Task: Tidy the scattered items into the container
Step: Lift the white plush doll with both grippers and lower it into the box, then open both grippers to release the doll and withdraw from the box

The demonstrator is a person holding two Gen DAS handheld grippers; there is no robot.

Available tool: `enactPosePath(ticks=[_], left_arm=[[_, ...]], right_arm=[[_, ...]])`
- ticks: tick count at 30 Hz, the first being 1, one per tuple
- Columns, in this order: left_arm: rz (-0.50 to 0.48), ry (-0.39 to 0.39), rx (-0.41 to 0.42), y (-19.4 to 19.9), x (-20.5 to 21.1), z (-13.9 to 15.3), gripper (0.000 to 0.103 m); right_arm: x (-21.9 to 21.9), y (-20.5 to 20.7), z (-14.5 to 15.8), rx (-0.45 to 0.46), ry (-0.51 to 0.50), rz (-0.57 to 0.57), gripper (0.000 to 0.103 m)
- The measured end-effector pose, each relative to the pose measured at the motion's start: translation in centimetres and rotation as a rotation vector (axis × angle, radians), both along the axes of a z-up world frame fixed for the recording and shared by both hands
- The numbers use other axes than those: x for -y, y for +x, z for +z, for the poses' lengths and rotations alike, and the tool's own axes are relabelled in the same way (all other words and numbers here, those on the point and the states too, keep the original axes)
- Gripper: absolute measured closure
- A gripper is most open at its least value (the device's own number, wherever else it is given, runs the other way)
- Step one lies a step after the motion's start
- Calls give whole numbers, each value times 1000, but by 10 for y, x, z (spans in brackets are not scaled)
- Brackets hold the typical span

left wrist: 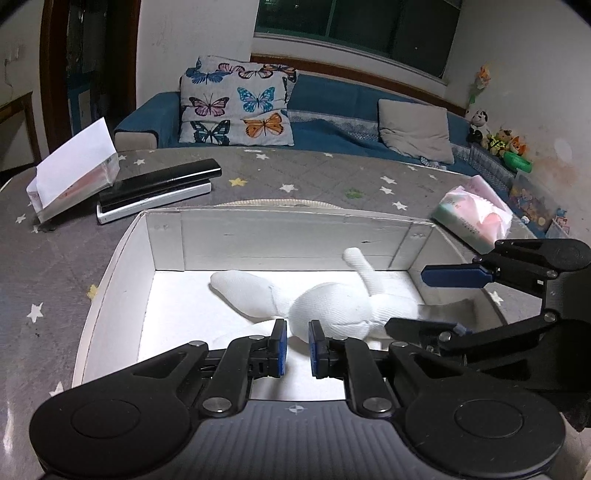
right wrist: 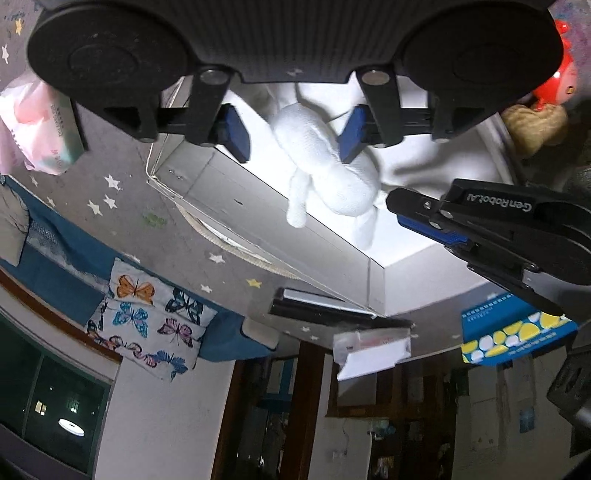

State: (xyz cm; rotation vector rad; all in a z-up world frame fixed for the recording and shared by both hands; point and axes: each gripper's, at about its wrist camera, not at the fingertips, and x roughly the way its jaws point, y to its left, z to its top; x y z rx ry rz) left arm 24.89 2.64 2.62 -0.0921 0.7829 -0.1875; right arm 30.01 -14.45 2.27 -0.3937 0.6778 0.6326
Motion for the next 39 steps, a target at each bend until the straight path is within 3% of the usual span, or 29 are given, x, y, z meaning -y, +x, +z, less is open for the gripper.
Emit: enactPosePath(ticks=[5,10,20,22,26,29,39], left_arm=[[-4,-3,28,-15,3,9,88],[3,-18,53,-32,1,17,86],[-6,-30,79,-68,1,22,85],[-6,-37,83,-75,1,22,85],[-9,-49,87,-89,0,21,84],[-14,-46,98,-101,1,20,82],[-52,-56,106,-132,11,16,82]], right_arm=[[4,-21,11,33,48,7,41],[8,-45,22,64,96,14,31],[22,-97,31,98,168,28,22],[25,-108,32,103,181,29,15],[32,-128,31,109,201,31,11],[38,-142,29,120,212,23,0],[54,-169,14,94,224,-13,0]])
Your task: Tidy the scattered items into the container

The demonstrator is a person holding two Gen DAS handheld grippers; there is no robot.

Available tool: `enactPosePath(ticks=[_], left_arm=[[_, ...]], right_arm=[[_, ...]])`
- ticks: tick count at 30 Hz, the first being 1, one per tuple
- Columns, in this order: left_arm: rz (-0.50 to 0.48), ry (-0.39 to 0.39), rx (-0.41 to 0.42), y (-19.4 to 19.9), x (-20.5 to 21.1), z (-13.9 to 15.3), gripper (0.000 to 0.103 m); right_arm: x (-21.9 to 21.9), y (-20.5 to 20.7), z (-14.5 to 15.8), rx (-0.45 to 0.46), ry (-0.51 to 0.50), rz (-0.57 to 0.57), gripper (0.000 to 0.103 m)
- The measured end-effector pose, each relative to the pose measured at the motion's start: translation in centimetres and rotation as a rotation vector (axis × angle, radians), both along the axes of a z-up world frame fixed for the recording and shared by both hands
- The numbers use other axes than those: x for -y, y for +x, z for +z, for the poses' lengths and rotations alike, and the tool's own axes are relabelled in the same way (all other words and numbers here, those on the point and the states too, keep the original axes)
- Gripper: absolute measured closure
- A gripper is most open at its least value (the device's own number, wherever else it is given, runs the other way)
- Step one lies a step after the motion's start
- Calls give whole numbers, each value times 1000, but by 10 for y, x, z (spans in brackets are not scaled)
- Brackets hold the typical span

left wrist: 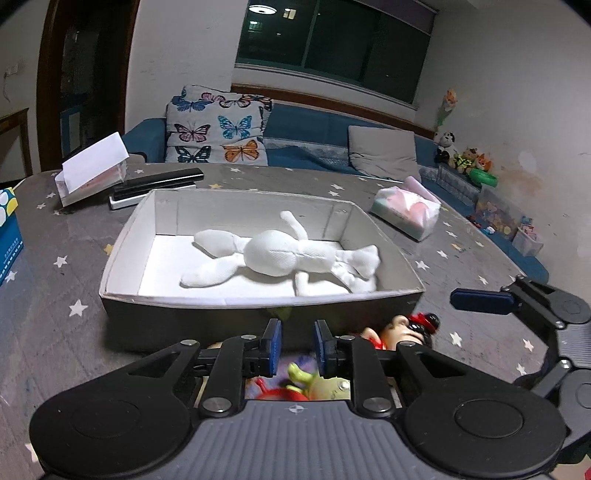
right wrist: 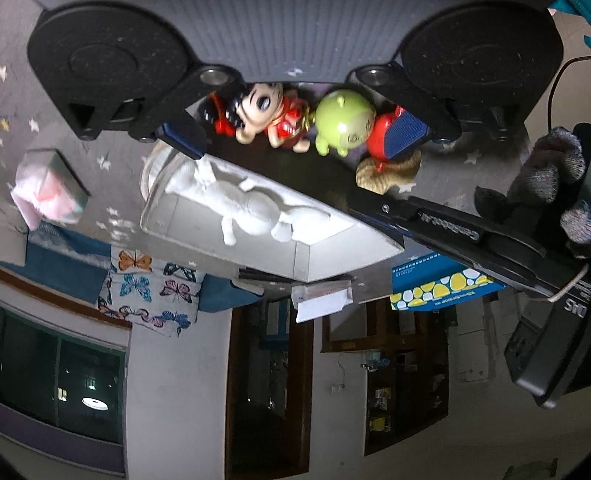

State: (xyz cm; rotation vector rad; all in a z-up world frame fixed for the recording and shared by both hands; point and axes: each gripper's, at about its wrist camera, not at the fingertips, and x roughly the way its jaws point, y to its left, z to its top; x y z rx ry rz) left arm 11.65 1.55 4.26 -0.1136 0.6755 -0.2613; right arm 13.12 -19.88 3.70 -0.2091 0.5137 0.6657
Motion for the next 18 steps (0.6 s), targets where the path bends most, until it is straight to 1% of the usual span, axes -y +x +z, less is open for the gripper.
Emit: enactPosePath(ticks=[6,11,18], left_arm=[[-14,-12,-23,-11,1,-8,82],[-10,3,-45,-28,-7,-15,82],[28,-34,-67,-47,-24,-22,82]], right_arm=[[4,-7,-14,-50,8,-12,0],[-5,-17,-17,-57,1,42,0],[-35,-24,-20,-59,-17,150,0]])
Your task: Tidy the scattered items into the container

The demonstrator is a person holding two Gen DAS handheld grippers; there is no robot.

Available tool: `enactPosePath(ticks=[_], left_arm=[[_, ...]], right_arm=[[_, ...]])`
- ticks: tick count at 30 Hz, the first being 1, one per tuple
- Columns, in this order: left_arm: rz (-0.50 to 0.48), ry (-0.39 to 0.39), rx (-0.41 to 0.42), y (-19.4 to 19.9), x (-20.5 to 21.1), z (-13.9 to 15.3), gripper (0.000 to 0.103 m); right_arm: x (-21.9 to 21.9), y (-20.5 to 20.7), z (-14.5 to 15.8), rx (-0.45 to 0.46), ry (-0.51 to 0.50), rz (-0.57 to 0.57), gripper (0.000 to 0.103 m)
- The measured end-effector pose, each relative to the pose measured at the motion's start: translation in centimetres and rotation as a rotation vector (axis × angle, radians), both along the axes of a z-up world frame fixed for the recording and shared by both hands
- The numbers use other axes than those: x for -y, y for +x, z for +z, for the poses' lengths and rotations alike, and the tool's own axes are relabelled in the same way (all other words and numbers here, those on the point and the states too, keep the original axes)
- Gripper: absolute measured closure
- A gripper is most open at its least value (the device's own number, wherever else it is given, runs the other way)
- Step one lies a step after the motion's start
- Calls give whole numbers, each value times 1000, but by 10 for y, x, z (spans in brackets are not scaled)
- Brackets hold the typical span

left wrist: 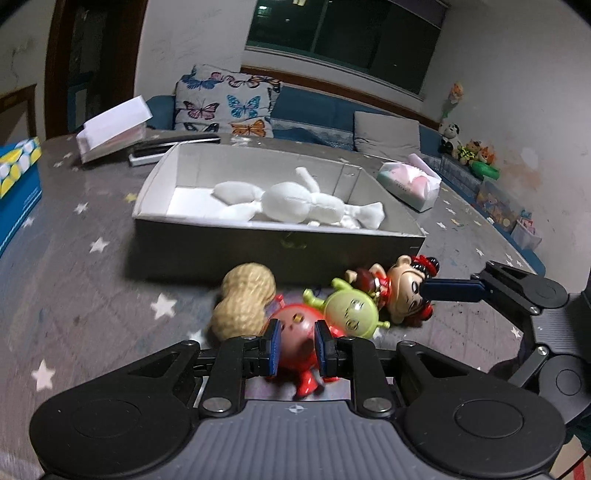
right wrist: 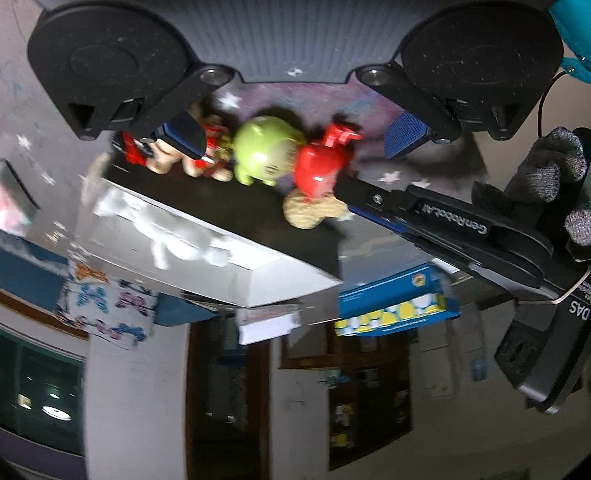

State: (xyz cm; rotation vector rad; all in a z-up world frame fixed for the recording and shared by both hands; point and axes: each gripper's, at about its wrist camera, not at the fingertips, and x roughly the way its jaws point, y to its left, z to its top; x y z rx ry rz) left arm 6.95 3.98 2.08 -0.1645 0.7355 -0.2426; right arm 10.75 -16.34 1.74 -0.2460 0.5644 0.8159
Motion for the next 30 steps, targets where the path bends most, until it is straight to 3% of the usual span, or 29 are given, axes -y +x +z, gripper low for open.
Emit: enactPosePath(ticks=[5,15,27,30], left_arm=[[25,-10,-17,-6,-10,-4,81],[32,-32,-20,-6,-20,-2,81],[-6,-65,-46,-6,-17,-5,81],[-28,-91,-66,-10,-17,-4,78]], right_arm=[[-28,1,-4,19,-36,82,2],[-70,15,-19,22,-136,168,16],[-65,7,-24,-19,-144,188,22],[-61,4,-25,-41,-131,188,29]])
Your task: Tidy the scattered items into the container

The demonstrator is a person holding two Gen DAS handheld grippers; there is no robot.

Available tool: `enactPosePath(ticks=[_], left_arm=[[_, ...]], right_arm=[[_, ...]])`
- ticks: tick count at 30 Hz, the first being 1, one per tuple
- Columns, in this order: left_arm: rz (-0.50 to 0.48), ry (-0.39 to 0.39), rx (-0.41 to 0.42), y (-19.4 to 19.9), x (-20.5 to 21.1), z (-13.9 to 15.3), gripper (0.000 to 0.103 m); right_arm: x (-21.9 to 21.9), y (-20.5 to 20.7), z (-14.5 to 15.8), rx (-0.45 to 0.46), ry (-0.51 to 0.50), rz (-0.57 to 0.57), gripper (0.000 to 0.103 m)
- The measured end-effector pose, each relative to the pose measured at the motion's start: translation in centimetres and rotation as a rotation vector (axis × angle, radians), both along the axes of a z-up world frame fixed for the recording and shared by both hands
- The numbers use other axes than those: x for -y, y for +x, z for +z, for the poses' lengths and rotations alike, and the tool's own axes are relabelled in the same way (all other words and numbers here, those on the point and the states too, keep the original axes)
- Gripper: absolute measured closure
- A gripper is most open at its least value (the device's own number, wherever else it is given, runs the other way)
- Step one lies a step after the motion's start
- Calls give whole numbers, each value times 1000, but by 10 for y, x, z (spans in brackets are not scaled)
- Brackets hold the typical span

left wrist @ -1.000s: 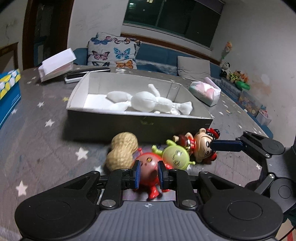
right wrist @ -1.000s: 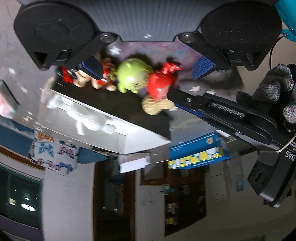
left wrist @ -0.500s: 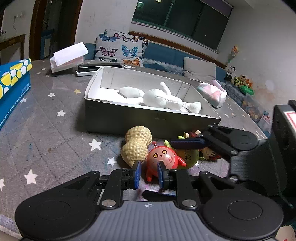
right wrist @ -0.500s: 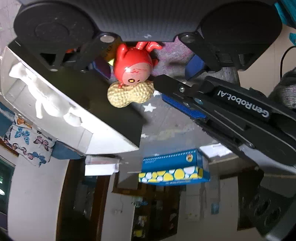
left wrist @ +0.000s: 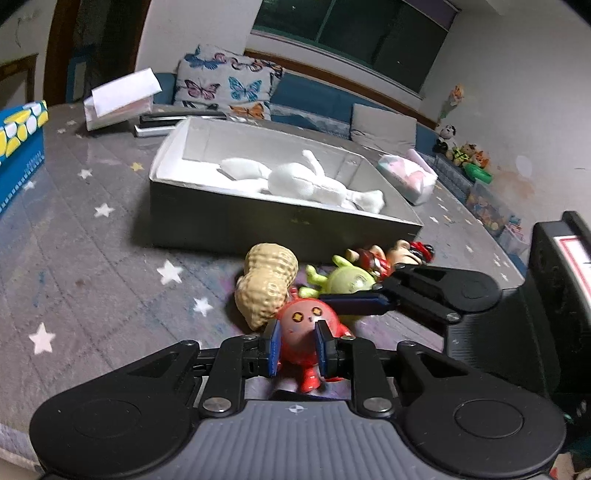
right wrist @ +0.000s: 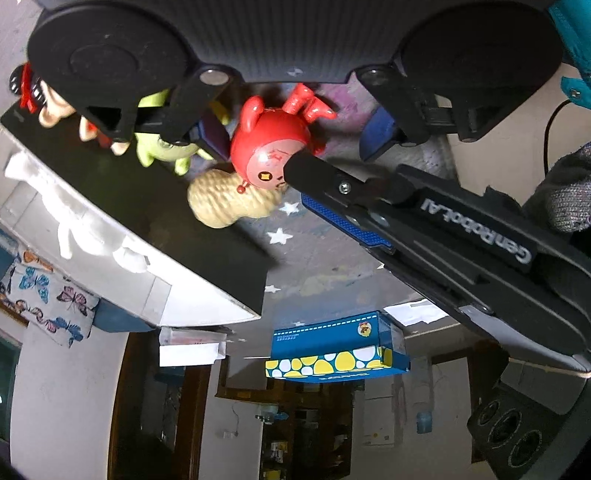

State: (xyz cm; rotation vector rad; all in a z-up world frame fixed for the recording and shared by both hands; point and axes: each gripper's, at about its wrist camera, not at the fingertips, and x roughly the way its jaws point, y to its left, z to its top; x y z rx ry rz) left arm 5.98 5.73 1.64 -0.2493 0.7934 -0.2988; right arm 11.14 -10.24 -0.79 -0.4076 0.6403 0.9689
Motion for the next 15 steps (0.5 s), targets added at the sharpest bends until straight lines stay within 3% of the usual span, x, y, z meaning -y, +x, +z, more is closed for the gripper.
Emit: enactPosePath(ticks=[1,6,15], left_arm=[[-12,-15,-8,-1,0,0,74],[1,-21,-32,-2,-4,-2,71],[1,-112,-76,4,-13,-9,66]], right_arm=[[1,-1,-1,-13,6,2,32],[6,-4,-4,-46,20,-9,36],[15,3,-4,-119,74,-71,44]])
